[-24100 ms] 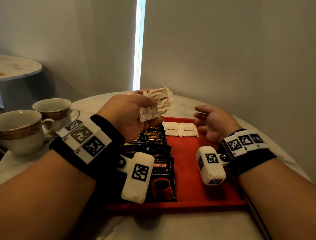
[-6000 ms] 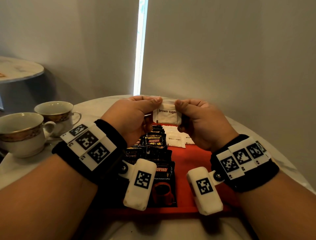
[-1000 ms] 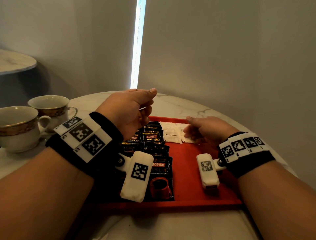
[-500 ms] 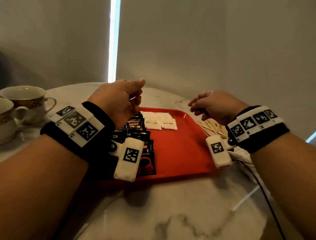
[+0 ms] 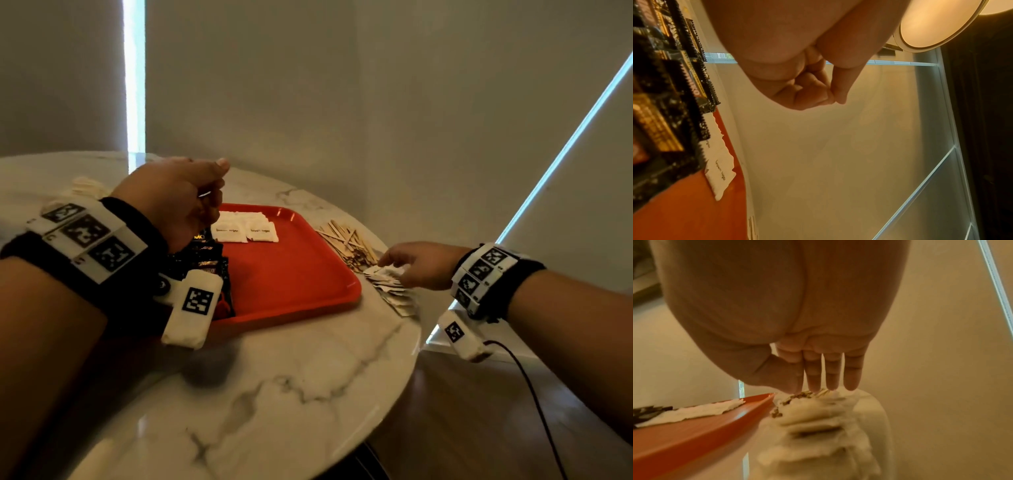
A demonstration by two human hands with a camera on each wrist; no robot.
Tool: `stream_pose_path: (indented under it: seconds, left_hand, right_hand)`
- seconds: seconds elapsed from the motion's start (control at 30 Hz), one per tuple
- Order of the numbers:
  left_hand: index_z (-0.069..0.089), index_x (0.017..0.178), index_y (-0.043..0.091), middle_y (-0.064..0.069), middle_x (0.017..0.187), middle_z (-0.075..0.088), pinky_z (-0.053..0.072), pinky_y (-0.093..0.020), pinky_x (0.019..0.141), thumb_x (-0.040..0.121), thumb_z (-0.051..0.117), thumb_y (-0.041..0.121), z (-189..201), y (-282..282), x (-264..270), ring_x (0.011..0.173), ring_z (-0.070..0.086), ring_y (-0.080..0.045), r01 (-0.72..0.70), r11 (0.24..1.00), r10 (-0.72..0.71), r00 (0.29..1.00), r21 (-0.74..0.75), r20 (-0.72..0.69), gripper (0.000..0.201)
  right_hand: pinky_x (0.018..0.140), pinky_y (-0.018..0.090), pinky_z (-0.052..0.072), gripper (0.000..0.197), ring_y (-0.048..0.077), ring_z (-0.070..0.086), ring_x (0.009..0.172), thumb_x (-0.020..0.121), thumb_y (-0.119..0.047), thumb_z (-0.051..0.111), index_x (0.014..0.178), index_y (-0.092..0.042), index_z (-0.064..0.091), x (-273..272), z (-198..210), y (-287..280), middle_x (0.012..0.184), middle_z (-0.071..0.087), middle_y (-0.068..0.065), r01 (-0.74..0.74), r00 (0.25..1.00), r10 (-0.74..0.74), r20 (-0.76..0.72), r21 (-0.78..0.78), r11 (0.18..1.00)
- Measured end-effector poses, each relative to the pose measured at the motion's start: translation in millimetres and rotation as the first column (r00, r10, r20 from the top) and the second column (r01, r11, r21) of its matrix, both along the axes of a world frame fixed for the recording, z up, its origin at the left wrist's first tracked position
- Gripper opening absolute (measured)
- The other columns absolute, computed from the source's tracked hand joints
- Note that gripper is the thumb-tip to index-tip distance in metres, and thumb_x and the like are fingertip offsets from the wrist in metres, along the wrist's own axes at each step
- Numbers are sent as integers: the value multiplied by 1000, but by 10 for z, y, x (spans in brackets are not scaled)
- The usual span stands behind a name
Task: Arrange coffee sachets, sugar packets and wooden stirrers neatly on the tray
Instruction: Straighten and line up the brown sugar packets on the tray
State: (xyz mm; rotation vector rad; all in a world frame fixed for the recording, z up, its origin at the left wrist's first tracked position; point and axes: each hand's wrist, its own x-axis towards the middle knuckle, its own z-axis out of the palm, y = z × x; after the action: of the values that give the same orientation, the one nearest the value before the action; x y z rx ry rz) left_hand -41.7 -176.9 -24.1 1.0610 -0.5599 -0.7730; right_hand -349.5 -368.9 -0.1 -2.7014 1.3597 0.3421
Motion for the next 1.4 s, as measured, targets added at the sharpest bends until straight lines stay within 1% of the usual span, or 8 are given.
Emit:
stream_pose_path:
  seconds: [0.1,0.3,0.7,0.87,1.0,1.13,1.27,1.4]
  left_hand:
    - [62,97,19,3,83,57,47,-20,48,92,71,28,-21,-17,13,68,55,-9,4,1000,-4,1000,5,17,13]
    - [62,96,20,3,85,57,48,-20,47,91,71,29,-43,-32,36,72,55,-11,7,1000,-7,1000,18,22,14]
    - [60,92,20,3,83,55,47,-20,53,94,68,28,-21,-24,-6,71,53,-10,-21,1000,21,999,15,26,12]
    - [59,89,20,4,81,55,46,-20,52,94,68,27,-13,-23,-13,68,53,-9,-25,1000,25,1000,15,19,13]
    - [59,89,20,3,83,56,46,-19,50,93,69,27,-12,-19,2,68,53,-9,-23,999,22,1000,27,18,13]
    - [59,88,21,3,83,55,46,-19,47,94,69,27,-11,-15,1,69,53,-10,-18,999,18,1000,32,21,13]
    - [59,88,21,3,84,55,45,-19,49,94,68,27,-12,-11,2,70,53,-10,-19,999,19,999,36,28,13]
    - [59,91,21,3,86,55,45,-20,51,95,67,27,0,-4,-13,71,53,-10,-18,999,17,999,46,31,11]
  right_hand:
    - [110,30,38,70,18,48,131,82,-15,70,147,-25,47,-24,-64,9,148,48,2,-30,994,33,-100,30,999]
    - [109,32,40,90,16,46,129,71,-31,84,149,-29,40,-61,-95,-21,145,43,-4,-65,984,65,-167,5,998]
    - [95,30,51,71,12,54,107,63,-44,90,122,-36,51,-100,-135,-44,127,44,-8,-90,984,83,-160,-37,995]
    - [70,16,44,71,1,53,85,66,-37,92,122,-31,51,-73,-76,11,96,50,-19,-83,984,84,-158,9,996]
    - [71,26,50,55,8,59,88,71,-44,86,112,-31,52,-31,-158,-17,105,61,-9,-92,986,87,-144,-31,995]
    - [67,28,55,59,12,64,86,69,-53,85,115,-30,54,5,-164,12,107,61,-7,-3,996,7,-88,49,999]
    - [92,36,50,63,15,58,104,75,-64,75,122,-26,56,-2,-73,-42,118,60,-2,45,998,-50,45,112,993]
    - [103,36,46,83,22,52,124,73,-47,85,142,-34,41,-6,-117,-23,132,47,-4,101,994,-105,1,257,961]
